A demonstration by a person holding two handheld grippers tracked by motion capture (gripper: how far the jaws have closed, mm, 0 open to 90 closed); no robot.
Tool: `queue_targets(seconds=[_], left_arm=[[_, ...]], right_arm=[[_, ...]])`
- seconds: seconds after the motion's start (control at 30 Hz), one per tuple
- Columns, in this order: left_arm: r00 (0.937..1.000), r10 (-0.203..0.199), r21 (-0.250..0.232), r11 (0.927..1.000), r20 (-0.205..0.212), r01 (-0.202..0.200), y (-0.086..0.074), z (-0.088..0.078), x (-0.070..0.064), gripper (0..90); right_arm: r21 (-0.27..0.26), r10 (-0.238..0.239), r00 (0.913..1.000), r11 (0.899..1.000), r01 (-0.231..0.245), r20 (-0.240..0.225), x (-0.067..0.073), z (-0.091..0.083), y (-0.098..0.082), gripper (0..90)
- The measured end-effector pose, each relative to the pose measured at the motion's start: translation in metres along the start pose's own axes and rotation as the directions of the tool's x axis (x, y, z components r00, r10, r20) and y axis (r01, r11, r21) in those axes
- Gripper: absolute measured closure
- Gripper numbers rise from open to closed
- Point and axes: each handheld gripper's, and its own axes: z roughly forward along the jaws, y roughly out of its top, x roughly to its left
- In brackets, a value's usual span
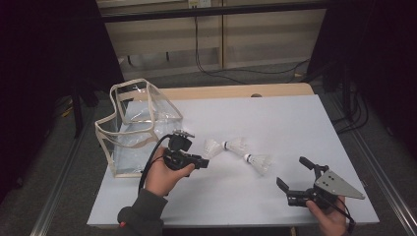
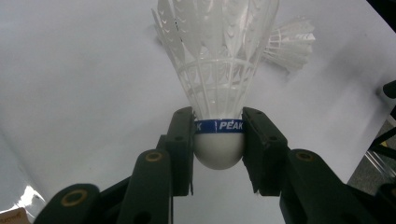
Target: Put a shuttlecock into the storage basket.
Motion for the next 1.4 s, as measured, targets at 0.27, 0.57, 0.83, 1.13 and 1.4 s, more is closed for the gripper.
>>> queue_targets(seconds=[0.27,0.57,0.83,1.13,1.4], left_arm=[[0.9999,-0.007,-0.002,1.0,-0.012,0.007,0.007,-0.003,0.002,65.7],[0.9997,-0.017,-0.002,0.9998,-0.017,0.017,0.015,-0.006,0.003,65.6],[0.9994,-0.026,0.002,0.9997,-0.021,0.026,0.022,-0.007,0.005,65.6],[0.999,-0.034,0.001,0.9994,-0.029,0.034,0.03,-0.012,0.007,65.6],[0.9986,-0.04,0.002,0.9992,-0.033,0.04,0.035,-0.014,0.008,65.7]], right_arm=[[-0.001,-0.002,1.0,1.0,0.002,-0.001,0.0,0.0,0.0,1.1],[0.002,-0.003,1.0,1.0,0.003,-0.002,0.0,0.0,0.0,1.1],[0.0,-0.001,1.0,1.0,0.001,0.001,0.0,0.0,0.0,1.1],[-0.002,-0.003,1.0,1.0,0.003,0.001,-0.001,0.0,0.0,1.1],[0.0,-0.003,1.0,1.0,0.003,-0.001,-0.001,0.0,0.0,1.1]])
